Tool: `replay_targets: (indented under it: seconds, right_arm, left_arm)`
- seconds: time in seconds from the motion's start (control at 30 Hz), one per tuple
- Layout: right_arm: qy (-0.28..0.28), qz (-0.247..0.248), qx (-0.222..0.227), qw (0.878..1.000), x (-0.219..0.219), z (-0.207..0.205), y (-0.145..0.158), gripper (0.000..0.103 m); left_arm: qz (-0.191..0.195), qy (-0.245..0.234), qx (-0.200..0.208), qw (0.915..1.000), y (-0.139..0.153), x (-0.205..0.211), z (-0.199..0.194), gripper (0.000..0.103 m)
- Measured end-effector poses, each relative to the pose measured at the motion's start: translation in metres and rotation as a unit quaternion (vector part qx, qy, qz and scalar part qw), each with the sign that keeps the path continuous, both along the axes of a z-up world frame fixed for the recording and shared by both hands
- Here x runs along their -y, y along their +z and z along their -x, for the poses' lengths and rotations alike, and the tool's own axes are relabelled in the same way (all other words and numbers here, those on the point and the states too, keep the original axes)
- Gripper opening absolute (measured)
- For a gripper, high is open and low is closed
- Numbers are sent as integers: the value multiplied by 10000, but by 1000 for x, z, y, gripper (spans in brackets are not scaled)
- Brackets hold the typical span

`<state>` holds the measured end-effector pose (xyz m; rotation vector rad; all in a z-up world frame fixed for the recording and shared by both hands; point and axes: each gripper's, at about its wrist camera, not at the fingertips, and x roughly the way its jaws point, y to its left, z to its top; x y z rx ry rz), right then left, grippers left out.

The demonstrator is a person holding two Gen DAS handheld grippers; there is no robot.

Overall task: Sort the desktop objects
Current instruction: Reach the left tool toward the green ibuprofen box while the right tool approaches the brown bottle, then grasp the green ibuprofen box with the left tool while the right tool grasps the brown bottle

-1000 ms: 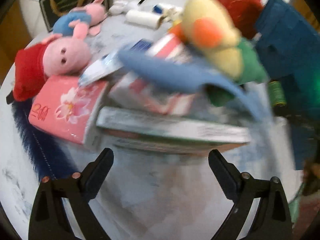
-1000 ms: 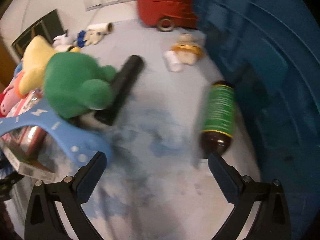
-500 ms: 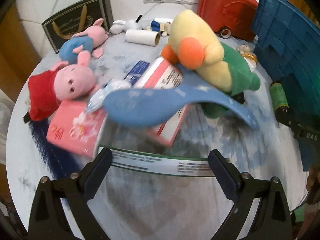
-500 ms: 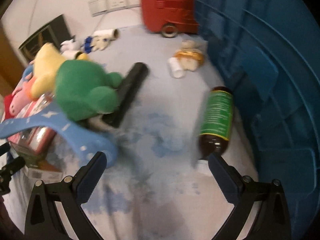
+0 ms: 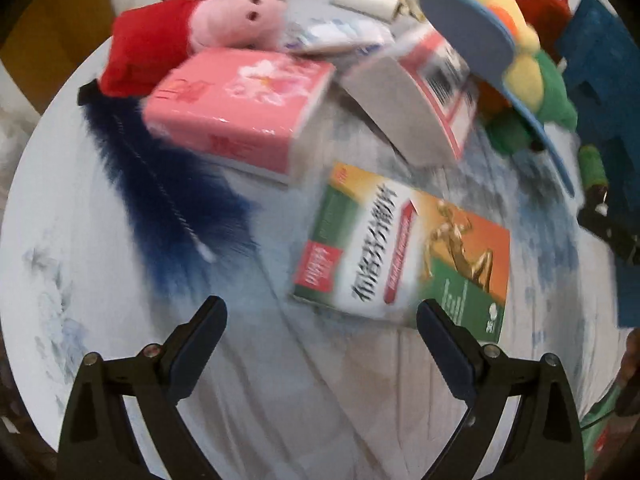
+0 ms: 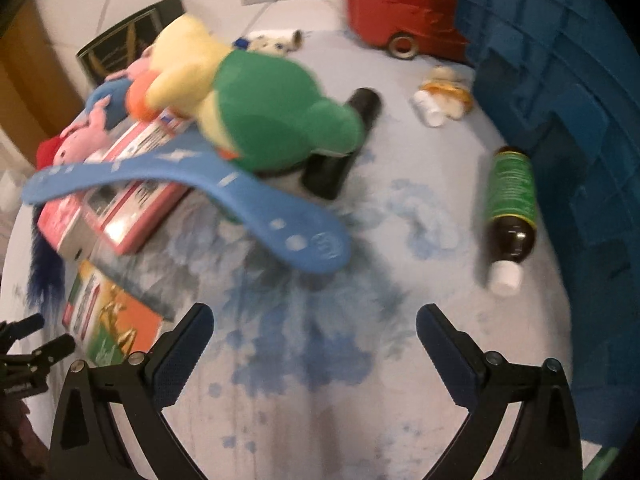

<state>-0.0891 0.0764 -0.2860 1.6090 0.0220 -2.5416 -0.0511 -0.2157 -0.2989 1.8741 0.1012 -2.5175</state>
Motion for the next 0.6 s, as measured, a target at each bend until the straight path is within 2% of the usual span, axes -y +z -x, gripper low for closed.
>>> replay_targets:
  seconds: [0.17, 0.27, 0.33, 0.43, 0.5, 0.6]
  right_arm:
    - [482, -139, -10, 9987, 41, 12, -13, 103]
    - [665, -444, -39, 9968, 63, 20, -26, 103]
    - [719, -768, -4, 9945, 75, 24, -36, 103]
    - [1054, -875, 191, 9904, 88, 15, -47, 103]
    - [1309, -632, 430, 9884, 95, 2, -52, 103]
    - [1413, -388, 529, 9878, 100, -18, -54, 103]
  left_arm:
    - [256, -140, 171, 9994, -11, -5, -7, 98]
    - [529, -15, 211, 9984, -16, 7, -4, 98]
    - [517, 92, 218, 9984, -19, 16, 0, 98]
    - [549, 260, 38, 9981, -17, 26, 18, 98]
    - [629, 374, -61, 9973, -13, 28, 33, 96]
    - [415, 400, -167, 9982, 3, 25, 47, 96]
